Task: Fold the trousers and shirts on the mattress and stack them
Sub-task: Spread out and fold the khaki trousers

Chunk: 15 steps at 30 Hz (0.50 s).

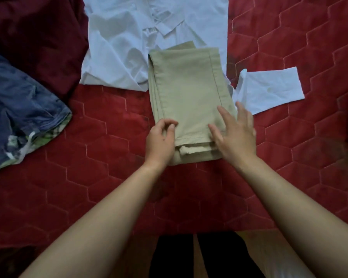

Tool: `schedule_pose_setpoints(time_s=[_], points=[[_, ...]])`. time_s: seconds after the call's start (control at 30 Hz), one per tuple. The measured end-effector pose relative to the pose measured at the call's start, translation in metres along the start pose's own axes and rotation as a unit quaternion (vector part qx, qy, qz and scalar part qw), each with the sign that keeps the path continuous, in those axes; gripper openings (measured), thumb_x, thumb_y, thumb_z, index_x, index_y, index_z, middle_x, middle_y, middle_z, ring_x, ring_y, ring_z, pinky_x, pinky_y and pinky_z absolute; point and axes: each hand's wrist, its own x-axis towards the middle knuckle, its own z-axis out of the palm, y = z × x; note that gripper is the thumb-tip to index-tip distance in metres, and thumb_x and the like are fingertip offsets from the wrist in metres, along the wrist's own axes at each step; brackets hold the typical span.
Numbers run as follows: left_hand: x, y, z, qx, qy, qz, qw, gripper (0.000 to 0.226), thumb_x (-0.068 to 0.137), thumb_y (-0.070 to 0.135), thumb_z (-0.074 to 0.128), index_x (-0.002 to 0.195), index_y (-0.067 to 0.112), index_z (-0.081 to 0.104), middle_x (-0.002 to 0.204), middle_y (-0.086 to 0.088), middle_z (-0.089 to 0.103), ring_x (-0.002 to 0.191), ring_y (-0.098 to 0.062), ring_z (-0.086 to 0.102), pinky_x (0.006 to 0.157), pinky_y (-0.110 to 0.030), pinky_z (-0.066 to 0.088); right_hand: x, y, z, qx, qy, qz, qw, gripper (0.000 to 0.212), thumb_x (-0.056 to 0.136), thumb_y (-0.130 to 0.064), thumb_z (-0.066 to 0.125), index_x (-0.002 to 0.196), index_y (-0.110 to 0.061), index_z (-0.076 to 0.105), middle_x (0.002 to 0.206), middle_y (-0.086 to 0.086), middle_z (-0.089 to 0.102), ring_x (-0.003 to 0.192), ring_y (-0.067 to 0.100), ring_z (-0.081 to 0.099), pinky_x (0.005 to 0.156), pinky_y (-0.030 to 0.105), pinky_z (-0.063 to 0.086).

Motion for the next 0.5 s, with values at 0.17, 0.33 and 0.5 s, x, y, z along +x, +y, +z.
schedule_pose_setpoints(time_s=[0.17, 0.33, 0.5], points=[[-0.052, -0.076, -0.026, 0.114, -0.046, -0.080, 0.989, 0.017, 0.091, 0.010, 0.054, 0.097, 0.022, 0.063, 0.101, -0.003, 0.065, 0.100, -0.021, 0.059, 0.087, -0.027, 0.043, -0.033, 0.004, 0.061, -0.053, -0.141, -0.149, 0.977, 0.056, 0.089, -0.046, 0.051, 0.141, -0.031, 0.036, 0.156, 0.004, 0.015, 0.142, 0.026, 0.014, 0.109, 0.046, 0.023], [-0.069, -0.117, -0.040, 0.359, -0.117, -0.067, 0.924, 0.043, 0.088, 0.024, 0.060, 0.130, 0.029, 0.051, 0.148, -0.016, 0.025, 0.134, -0.036, 0.029, 0.105, -0.042, 0.033, -0.046, 0.030, 0.101, -0.159, -0.197, -0.195, 0.948, 0.069, 0.089, -0.052, 0.048, 0.148, -0.034, 0.017, 0.159, 0.001, -0.004, 0.145, 0.023, -0.003, 0.111, 0.047, 0.015], [-0.063, -0.123, -0.029, 0.430, -0.183, 0.142, 0.873, 0.050, 0.090, 0.033, 0.056, 0.138, 0.034, 0.043, 0.152, -0.008, 0.028, 0.139, -0.027, 0.028, 0.105, -0.047, 0.030, -0.064, 0.043, 0.102, -0.118, -0.119, -0.233, 0.958, 0.060, 0.088, -0.040, 0.057, 0.142, -0.023, 0.038, 0.154, 0.010, 0.023, 0.142, 0.032, 0.020, 0.107, 0.048, 0.028]])
